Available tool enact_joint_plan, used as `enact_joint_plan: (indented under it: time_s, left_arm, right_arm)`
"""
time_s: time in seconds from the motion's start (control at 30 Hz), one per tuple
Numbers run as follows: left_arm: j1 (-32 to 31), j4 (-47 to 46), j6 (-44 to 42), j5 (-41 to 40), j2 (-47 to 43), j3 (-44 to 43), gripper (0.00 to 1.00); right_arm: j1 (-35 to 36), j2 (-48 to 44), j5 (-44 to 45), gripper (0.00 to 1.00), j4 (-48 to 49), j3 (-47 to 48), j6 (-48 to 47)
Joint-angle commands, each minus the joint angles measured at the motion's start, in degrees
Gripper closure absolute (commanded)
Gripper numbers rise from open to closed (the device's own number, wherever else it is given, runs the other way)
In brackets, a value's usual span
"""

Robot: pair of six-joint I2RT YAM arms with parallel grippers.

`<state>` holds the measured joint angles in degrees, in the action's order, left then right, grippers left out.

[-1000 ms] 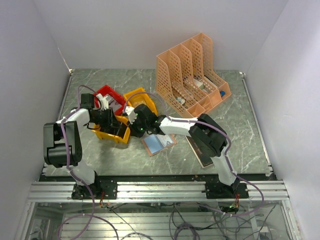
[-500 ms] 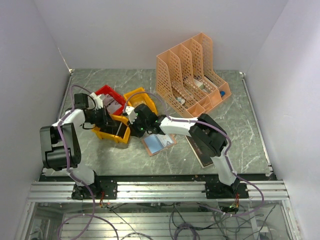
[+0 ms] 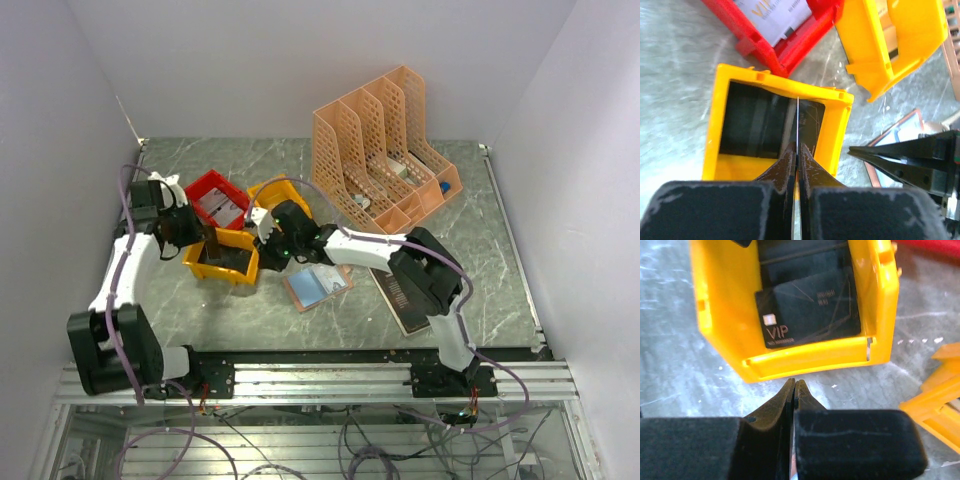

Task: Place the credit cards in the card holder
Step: Pick up the credit card from the storage box.

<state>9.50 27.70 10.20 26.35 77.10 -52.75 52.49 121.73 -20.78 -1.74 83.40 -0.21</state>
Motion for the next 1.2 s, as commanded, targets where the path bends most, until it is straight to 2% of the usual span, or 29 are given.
enact_joint_plan:
  time_s: [0.0, 0.27, 0.43, 0.63, 0.87, 1.0, 1.17]
  left_arm:
    - [0.44, 3.76, 7.88, -12.33, -7.27, -0.22, 0.93]
    - [0.36, 6.77, 18.14, -18.70, -15.11, 1.60, 0.93]
    - [-0.25, 6.06, 24.76, -16.07, -18.38, 3.22, 0.93]
    - [-2.40, 0.50, 29.23, -9.27, -21.97, 6.34, 0.93]
    - [-5.98, -18.88, 32.50, 5.90, -24.98, 14.26, 0.93]
    - [-12.24, -29.98, 35.93, 7.39, -25.13, 18.26, 0.93]
    - [-19.72, -48.51, 38.82, 8.38, -25.66, 24.27, 0.93]
  right_arm:
    - [-1.18, -5.05, -6.18, 1.00, -1.24, 1.92, -4.05]
    - [-4.00, -9.37, -18.14, 0.95, -8.05, 2.98, -13.04]
    - [-6.59, -13.48, -25.89, 0.88, -15.49, 2.51, -23.33]
    - [-12.30, -19.23, -36.39, 0.74, -21.78, -0.94, -32.90]
    - [-14.68, -25.39, -32.71, 0.57, -27.93, -3.61, -40.43]
    - [-16.68, -27.42, -32.62, 0.48, -32.88, -4.09, -40.53]
    - [-20.09, -27.74, -35.13, 0.47, -42.67, -3.32, -43.26]
